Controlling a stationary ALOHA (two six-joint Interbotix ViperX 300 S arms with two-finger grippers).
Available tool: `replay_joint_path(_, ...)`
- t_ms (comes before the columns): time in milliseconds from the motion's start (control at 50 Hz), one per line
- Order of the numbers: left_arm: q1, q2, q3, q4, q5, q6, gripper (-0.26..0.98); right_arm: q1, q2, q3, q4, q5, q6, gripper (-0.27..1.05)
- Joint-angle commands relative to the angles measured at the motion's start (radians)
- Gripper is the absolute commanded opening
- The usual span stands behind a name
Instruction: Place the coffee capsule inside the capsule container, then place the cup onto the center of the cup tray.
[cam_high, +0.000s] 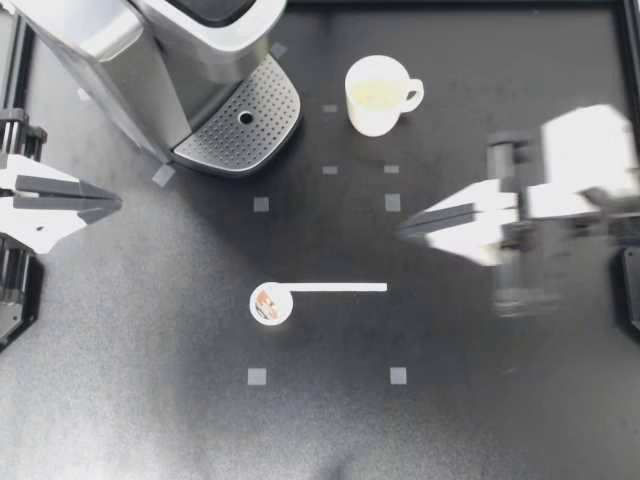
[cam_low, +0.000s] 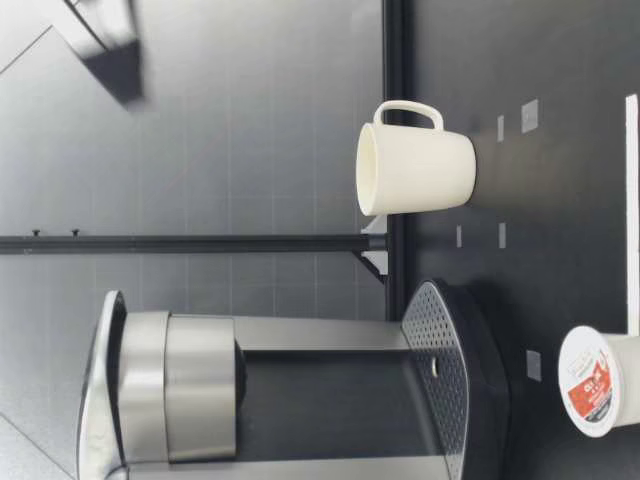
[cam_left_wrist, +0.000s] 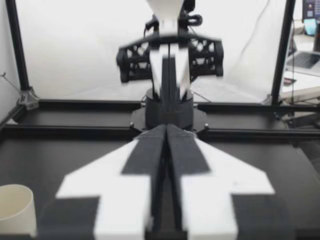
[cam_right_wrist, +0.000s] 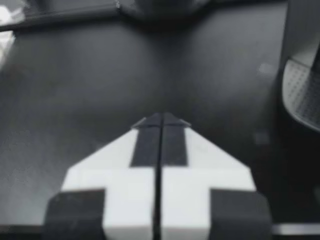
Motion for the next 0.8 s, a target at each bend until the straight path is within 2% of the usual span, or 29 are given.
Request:
replay_joint_path(0, 0.002, 0.008, -0.029, 0.002, -0.006, 0.000, 0.07, 0.000, 0.075, -0.077, -0.002, 0.054, -0.002, 0.01)
replay_joint_path(180, 0.003, 0.011, -0.023, 0.002, -0.006, -0.003, 0.07, 0.000, 0.249, -0.195, -0.012, 0.173, -0.009, 0.08)
replay_joint_path(320, 0.002, 0.017, -0.017, 0.002, -0.005, -0.002, 0.07, 0.000, 0.344, -0.261, -0.020, 0.250, -0.012, 0.19)
replay_joint_path(380, 0.002, 0.020, -0.017, 0.002, -0.005, -0.002, 0.07, 0.000, 0.376, -0.284, -0.021, 0.270, -0.014, 0.27)
replay_joint_path(700, 0.002, 0.028, -0.015, 0.002, 0.011, 0.011, 0.07, 0.006, 0.492, -0.353, -0.018, 0.296, -0.014, 0.88)
replay_joint_path(780, 0.002, 0.028, -0.015, 0.002, 0.014, 0.009, 0.07, 0.012, 0.511, -0.360, -0.020, 0.295, -0.014, 0.90)
